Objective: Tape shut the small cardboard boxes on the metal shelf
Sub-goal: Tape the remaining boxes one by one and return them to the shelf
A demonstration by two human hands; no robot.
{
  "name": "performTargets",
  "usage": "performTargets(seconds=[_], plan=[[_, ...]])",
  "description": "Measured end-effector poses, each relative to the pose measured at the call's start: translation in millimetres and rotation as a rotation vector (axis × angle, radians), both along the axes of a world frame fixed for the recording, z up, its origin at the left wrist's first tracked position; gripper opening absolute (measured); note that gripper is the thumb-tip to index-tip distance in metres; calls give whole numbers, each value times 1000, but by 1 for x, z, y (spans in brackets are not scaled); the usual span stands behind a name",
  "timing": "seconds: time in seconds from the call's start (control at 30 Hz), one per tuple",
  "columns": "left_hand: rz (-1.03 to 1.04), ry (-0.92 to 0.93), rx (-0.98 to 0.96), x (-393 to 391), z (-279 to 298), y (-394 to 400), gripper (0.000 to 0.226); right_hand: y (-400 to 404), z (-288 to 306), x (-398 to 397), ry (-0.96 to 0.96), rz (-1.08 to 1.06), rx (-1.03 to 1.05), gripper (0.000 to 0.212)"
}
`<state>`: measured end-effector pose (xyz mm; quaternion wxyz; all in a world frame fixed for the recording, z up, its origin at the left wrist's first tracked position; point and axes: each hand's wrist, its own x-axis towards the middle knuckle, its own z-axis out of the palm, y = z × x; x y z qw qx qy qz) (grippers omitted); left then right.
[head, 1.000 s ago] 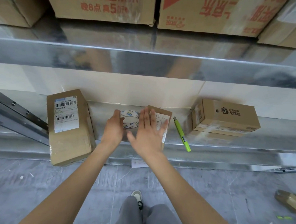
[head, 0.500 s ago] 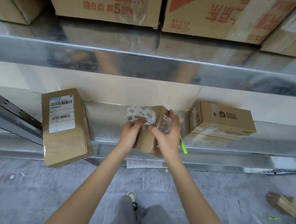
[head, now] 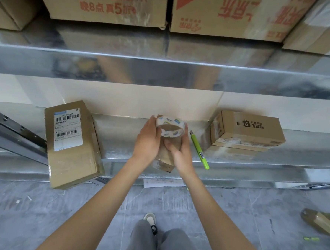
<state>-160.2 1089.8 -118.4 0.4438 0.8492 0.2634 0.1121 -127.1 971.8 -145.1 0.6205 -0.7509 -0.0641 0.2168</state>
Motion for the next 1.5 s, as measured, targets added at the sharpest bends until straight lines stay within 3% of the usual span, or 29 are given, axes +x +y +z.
performTargets(seconds=[0.13, 0.27, 0.5, 0.6, 0.73, 0.8, 1.0, 1.17, 1.27, 1.37, 1.43, 1.5], plan=[[112, 9, 3, -9, 12, 41, 22, -3, -1, 4, -37, 51, -97, 89], [84, 150, 182, -10, 15, 62, 26, -1, -2, 6, -51, 71, -135, 89], [17, 245, 413, -14, 4, 75, 30, -4, -7, 9, -48, 78, -114, 89], [68, 247, 324, -18, -10, 70, 28, -4, -8, 6, -128, 84, -168, 86], [159, 203, 170, -16, -21, 65, 31, -6, -10, 2, -590, 161, -788, 70], [161, 202, 176, -15, -24, 65, 29, 1, -7, -3, -673, 170, -931, 70], [153, 215, 217, -16, -26, 65, 25, 54, 4, -17, -651, 390, -990, 101], [155, 195, 164, -19, -39, 70, 31, 59, 7, -21, -655, 429, -983, 81], [297, 27, -65, -16, -43, 57, 34, 55, 10, -20, -631, 447, -964, 80], [552, -112, -657, -11, -46, 39, 36, 54, 12, -18, -615, 429, -943, 84], [517, -95, -1035, -13, -51, 29, 39, 46, 13, -15, -556, 316, -942, 94], [364, -5, -1159, -17, -49, 19, 46, 36, 14, -14, -433, 160, -932, 108]])
